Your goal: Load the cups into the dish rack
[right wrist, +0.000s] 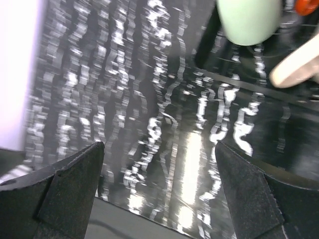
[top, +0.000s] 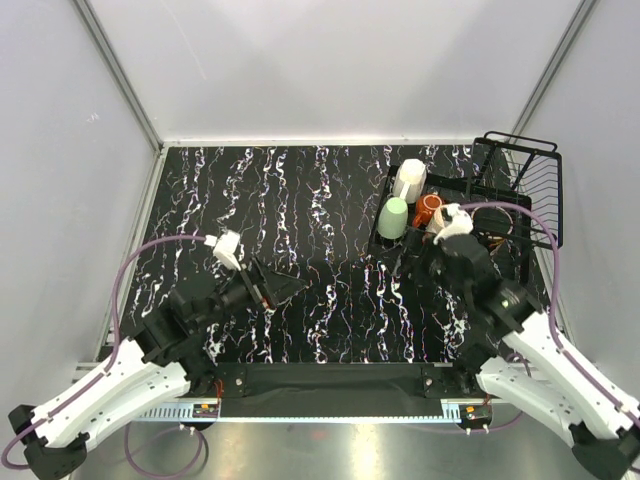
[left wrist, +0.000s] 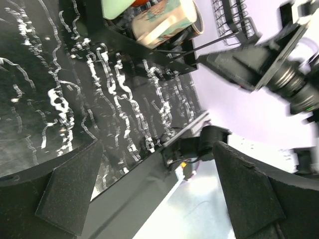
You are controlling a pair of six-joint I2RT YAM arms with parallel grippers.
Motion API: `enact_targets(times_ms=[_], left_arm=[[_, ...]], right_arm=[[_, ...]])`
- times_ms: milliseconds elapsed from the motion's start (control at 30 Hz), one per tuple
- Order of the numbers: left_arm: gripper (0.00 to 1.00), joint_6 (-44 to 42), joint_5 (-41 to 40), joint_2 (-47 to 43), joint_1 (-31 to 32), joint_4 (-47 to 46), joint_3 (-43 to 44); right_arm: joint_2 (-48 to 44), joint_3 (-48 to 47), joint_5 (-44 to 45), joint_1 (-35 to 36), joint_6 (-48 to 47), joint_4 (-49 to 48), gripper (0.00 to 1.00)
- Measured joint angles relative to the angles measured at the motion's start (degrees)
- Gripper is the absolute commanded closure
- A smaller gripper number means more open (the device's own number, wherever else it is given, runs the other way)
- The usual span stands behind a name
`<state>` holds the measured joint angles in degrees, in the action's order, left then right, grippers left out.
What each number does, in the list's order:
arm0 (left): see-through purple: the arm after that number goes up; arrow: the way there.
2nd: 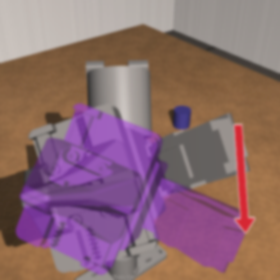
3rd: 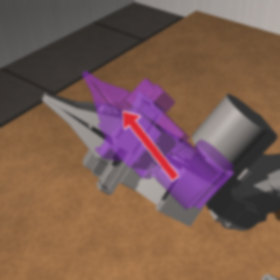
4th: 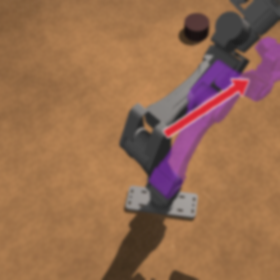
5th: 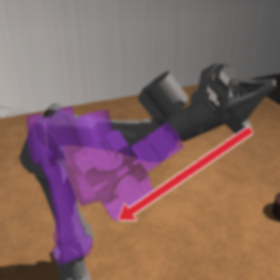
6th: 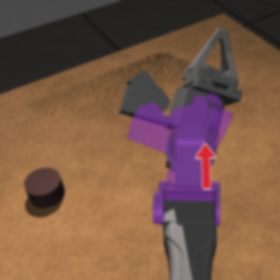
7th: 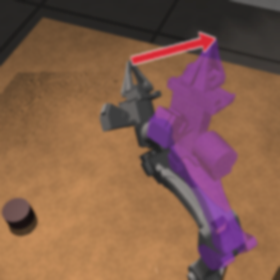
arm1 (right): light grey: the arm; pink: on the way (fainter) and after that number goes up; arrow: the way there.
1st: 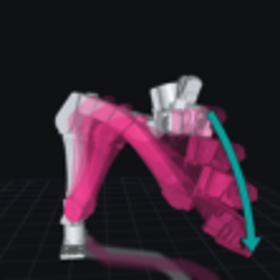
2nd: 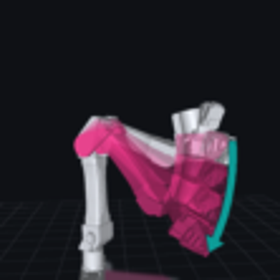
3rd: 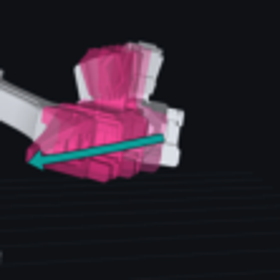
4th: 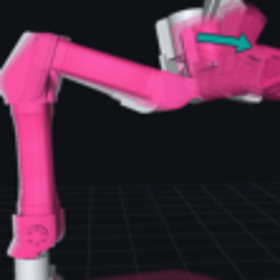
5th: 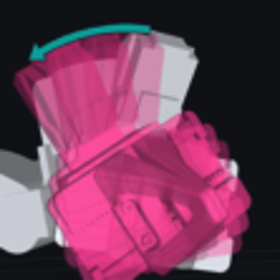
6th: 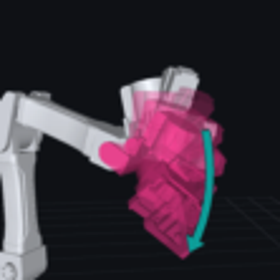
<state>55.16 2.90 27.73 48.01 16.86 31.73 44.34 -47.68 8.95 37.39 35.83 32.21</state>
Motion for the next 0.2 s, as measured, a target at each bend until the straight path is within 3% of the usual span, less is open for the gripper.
enact_targets(times_ms=[200], left_arm=[[0.01,2.36,0.39,-3.28,0.0,-4.7,-4.17]], right_arm=[[-8.09,8.5,-1.81,0.0,6.01,-7.67,0.0]])
